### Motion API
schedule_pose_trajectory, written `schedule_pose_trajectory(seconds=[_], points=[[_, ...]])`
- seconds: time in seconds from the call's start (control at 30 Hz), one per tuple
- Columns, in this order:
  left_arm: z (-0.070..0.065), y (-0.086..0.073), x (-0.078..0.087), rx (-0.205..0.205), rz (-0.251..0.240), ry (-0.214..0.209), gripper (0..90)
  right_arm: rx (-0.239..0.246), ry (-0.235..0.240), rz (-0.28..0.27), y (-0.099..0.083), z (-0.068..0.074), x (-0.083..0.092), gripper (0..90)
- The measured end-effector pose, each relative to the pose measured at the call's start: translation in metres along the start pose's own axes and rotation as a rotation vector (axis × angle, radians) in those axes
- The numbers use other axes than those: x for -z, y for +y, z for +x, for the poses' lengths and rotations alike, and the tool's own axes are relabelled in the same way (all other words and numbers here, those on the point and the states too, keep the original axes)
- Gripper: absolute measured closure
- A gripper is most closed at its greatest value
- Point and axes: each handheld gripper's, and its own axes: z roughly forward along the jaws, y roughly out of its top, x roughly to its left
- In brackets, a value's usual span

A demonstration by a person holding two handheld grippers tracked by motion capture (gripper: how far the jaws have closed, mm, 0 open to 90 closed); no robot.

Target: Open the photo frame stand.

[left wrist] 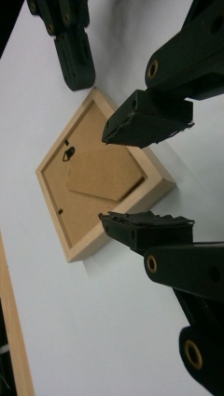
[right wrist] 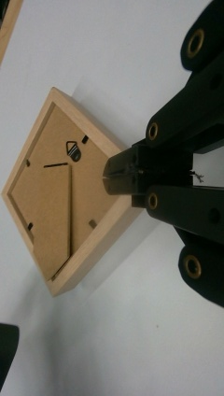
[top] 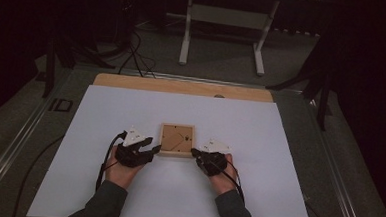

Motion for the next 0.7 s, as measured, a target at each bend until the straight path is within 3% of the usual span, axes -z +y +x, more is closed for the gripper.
schedule_pose_trajectory(seconds=[0.3, 0.43, 0.53, 0.7], points=[[-0.003, 0.014, -0.012, -0.019, -0.005, -0.013, 53.8, -0.008, -0.002, -0.005, 0.0, 0.001, -0.006, 89.8], [-0.005, 0.017, -0.021, -0.045, -0.005, 0.009, 48.0, -0.009, 0.003, -0.005, 0.0, -0.001, -0.006, 89.9], [-0.006, 0.017, -0.027, -0.069, 0.02, 0.017, 47.3, -0.01, 0.002, -0.006, 0.0, -0.001, -0.006, 89.8], [-0.005, 0.015, -0.036, -0.071, 0.043, 0.015, 45.5, -0.012, 0.005, -0.005, 0.0, -0.001, -0.006, 89.8]])
